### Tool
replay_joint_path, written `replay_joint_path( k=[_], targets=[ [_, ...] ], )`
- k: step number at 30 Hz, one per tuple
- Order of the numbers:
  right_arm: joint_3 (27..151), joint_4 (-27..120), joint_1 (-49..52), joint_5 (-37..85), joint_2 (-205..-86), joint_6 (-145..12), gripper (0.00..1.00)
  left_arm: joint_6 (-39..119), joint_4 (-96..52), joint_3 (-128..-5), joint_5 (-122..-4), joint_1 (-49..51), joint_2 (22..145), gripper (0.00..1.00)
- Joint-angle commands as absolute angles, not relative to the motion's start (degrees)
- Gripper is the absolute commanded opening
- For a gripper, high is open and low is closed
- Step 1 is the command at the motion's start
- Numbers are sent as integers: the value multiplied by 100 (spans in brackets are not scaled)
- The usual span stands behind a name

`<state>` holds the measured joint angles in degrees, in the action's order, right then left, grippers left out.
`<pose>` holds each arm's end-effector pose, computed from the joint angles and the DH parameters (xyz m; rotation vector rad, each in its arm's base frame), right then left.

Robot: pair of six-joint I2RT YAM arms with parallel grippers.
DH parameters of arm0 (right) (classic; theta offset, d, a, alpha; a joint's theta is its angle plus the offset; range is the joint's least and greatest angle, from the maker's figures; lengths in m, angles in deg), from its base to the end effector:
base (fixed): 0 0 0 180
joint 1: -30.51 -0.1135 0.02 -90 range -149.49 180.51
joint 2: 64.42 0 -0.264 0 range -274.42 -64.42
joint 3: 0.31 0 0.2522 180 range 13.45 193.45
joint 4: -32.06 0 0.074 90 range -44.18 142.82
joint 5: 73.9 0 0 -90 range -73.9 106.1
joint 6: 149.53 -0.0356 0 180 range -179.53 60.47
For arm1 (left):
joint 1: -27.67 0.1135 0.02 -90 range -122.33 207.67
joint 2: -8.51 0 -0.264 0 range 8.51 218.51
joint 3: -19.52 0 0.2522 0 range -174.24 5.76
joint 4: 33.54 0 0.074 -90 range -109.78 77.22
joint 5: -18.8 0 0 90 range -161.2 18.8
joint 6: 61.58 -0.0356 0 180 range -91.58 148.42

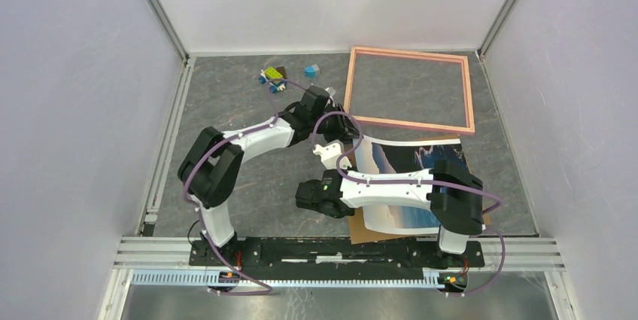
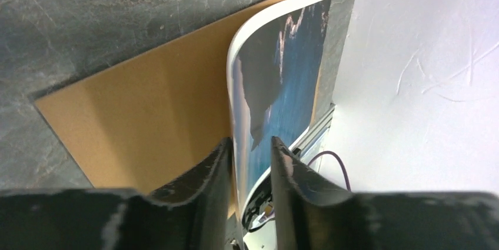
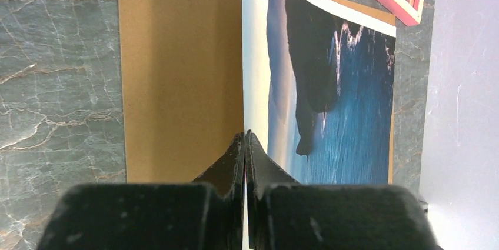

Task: Put the photo into the frame
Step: Pick up the photo at the center of the board, then turn over the photo from the photo frame.

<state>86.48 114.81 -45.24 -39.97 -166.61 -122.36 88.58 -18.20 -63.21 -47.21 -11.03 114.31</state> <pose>0.1038 0.2889 0.2117 -0.3320 2.1870 -0.5636 0.3089 -0.2660 0.2025 -0.2177 2.5562 -1.2896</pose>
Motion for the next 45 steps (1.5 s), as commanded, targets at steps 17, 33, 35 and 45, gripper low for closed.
replay_joint_path(
  k=[17, 33, 35, 45],
  targets=[
    [10330, 7751, -3053, -16, -14514, -7937, 0, 5753, 1816, -7085, -7794, 615, 6512, 100],
    [11726, 7392, 3503, 5344, -16970, -8082, 0, 5593, 1354, -6452, -6852, 607, 6952, 100],
    [11803, 7610, 3874, 5106, -17404, -7630, 0, 5615, 1325, -6418, -6646, 611, 7104, 100],
    [11570, 7120, 4736, 4110, -18293, -7159, 0, 5634, 1056, -6031, -6423, 441, 7573, 100]
  ],
)
